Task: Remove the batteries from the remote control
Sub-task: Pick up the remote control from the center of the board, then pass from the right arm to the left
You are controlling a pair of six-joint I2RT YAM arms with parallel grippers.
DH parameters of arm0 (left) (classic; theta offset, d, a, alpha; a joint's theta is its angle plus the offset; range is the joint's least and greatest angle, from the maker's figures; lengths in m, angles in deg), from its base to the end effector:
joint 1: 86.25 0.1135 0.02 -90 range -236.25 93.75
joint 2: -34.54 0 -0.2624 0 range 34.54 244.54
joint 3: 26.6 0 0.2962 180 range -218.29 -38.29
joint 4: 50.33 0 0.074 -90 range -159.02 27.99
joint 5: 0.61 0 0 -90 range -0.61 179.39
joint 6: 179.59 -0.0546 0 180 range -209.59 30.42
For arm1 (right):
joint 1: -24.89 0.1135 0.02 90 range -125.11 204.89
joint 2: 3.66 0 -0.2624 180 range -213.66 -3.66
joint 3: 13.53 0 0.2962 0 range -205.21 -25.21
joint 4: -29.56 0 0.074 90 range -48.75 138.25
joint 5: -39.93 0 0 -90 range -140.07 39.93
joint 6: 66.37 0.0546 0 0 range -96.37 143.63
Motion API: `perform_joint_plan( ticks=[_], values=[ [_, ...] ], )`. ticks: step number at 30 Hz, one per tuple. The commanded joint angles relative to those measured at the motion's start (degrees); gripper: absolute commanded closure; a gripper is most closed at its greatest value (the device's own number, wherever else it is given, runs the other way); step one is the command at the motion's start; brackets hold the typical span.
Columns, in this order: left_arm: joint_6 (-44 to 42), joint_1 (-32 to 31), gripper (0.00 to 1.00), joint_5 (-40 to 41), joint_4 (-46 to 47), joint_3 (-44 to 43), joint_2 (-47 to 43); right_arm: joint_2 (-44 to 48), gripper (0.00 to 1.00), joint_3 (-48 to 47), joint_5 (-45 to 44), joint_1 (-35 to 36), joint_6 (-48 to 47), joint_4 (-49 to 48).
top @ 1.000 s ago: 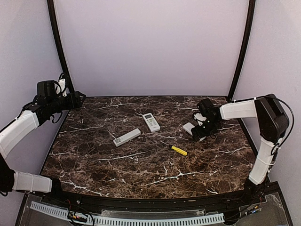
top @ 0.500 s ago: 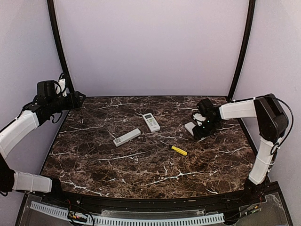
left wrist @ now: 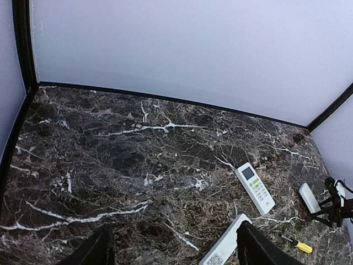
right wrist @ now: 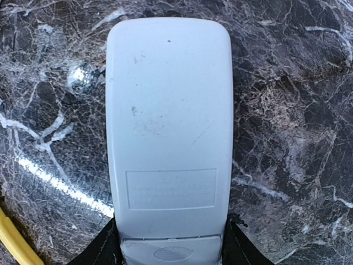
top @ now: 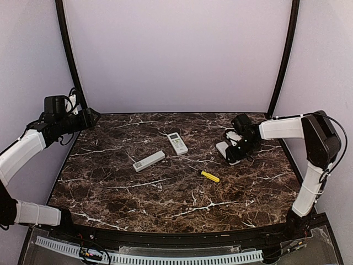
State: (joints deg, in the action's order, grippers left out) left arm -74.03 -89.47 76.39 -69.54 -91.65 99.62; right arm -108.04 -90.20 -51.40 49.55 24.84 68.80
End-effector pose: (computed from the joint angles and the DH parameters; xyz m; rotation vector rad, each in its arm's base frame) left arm 0.3245 -0.0306 0.3094 -0.0518 1.9210 -0.4372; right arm 0.3620 0.1648 0.1116 -0.5510 2.6869 0.0942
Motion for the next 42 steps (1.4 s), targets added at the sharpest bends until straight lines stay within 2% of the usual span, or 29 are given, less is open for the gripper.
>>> perform_joint_plan(
  ticks=[1, 6, 8, 13, 17, 20, 23, 26, 33, 37, 42],
  values=[
    [12.0, -2.2, 0.25, -2.6, -7.1, -0.5, -1.4, 4.6, 0.68, -0.7, 1.1, 1.8, 1.1, 2.1],
    [22.7, -9.5, 0.26, -4.0, -10.1, 2.2, -2.7, 8.1, 0.67, -2.1, 2.6, 6.9, 2.1, 5.5],
    [30.0, -13.8, 0.26, -4.0, -9.1, 4.9, -4.0, 9.1, 0.67, -2.7, 3.1, 9.5, 2.6, 6.6],
    [41.7, -26.6, 0.26, -2.1, -0.2, 10.7, -4.3, 10.9, 0.67, -4.9, 3.8, 16.8, 4.1, 8.2],
    [46.7, -33.5, 0.26, -3.2, 6.1, 10.6, 0.7, 11.0, 0.67, -8.7, 4.7, 22.6, 4.6, 9.3],
    [48.6, -37.1, 0.26, -7.1, 11.5, 8.4, 7.7, 10.4, 0.67, -11.8, 5.2, 26.5, 4.3, 10.4],
    [51.7, -38.4, 0.25, -12.2, 19.0, 7.3, 13.9, 9.4, 0.67, -14.3, 5.0, 29.8, 4.0, 11.7],
    [55.2, -38.7, 0.25, -14.1, 25.6, 7.4, 16.1, 8.3, 0.67, -15.5, 5.1, 32.1, 3.7, 12.2],
    [55.1, -38.7, 0.24, -12.5, 24.2, 6.6, 16.0, 6.3, 0.67, -16.8, 5.0, 34.7, 3.5, 12.4],
    [55.6, -38.7, 0.31, -12.9, 24.3, 7.2, 15.4, 5.2, 0.67, -17.3, 4.3, 34.8, 3.7, 12.5],
    [56.6, -38.6, 0.31, -8.7, 22.4, 9.5, 12.4, 4.6, 0.67, -18.0, 4.2, 34.7, 4.1, 12.3]
  ],
)
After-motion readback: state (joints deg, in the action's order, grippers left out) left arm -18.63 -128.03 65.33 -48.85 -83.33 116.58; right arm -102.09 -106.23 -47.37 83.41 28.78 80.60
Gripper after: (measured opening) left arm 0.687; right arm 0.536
